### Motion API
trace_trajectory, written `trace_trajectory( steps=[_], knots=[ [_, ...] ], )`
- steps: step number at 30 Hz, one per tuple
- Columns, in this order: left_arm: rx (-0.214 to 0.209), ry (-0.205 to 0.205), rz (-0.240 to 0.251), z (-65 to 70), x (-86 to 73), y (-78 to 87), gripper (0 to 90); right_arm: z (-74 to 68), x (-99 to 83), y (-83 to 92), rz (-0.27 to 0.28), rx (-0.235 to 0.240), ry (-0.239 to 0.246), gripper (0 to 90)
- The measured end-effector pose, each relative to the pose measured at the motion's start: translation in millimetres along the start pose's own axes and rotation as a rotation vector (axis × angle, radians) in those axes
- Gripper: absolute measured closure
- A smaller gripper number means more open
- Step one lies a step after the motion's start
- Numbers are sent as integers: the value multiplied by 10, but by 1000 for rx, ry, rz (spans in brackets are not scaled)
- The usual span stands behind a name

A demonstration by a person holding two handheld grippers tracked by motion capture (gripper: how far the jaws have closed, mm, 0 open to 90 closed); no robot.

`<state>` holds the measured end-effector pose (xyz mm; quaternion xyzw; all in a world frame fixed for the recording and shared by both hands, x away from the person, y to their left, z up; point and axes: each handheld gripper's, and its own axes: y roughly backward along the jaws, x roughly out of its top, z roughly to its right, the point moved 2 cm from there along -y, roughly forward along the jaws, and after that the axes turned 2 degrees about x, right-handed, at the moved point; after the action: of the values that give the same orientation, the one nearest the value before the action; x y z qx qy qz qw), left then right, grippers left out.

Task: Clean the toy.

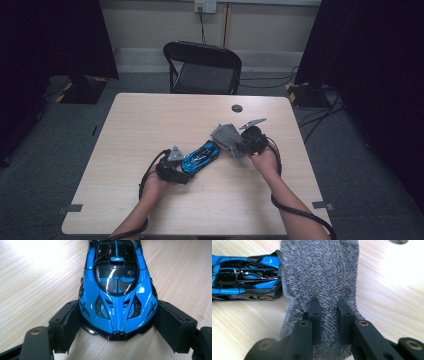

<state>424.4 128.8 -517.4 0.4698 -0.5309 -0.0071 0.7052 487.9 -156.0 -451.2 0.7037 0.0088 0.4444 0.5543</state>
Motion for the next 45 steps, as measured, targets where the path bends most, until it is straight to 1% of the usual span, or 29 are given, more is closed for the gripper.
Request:
trace_trajectory(
  steps=[2,4,9,12,14,15,16,22,26,30,31,32,35,37,42,45],
  knots=[
    [0,0,0,0,0,0,230,-8,12,66,22,12,1,767],
    [0,0,0,0,0,0,231,-46,29,122,39,25,7,767],
    [0,-1,-1,0,0,0,231,-237,65,226,70,67,57,767],
    [-1,-1,0,0,0,0,231,-349,82,252,85,95,82,767],
    [-2,-1,-1,0,0,1,230,-454,91,256,89,120,103,765],
    [0,0,0,0,0,0,230,-489,92,257,89,122,115,765],
    [0,0,0,0,0,0,230,-552,90,251,88,133,128,765],
    [-2,-2,-1,-1,0,1,231,-809,48,169,78,172,181,765],
    [-1,-3,-2,-2,0,1,231,-941,18,88,66,205,199,765],
    [2,-5,-1,-4,1,2,231,-1054,-9,13,34,219,223,765],
    [4,-7,-1,-5,1,2,231,-1083,-18,-6,25,223,233,765],
    [3,-7,-1,-5,1,2,231,-1115,-28,-28,13,216,250,764],
    [2,-5,-1,-4,1,2,231,-1157,-46,-61,-5,213,271,765],
    [3,-7,-1,-5,1,2,231,-1164,-48,-77,-6,209,274,764],
    [2,-5,-1,-4,1,2,231,-1152,-45,-91,-11,198,269,764],
    [2,-4,-2,-2,0,2,231,-1109,-48,-114,-10,207,248,763]
  ],
)
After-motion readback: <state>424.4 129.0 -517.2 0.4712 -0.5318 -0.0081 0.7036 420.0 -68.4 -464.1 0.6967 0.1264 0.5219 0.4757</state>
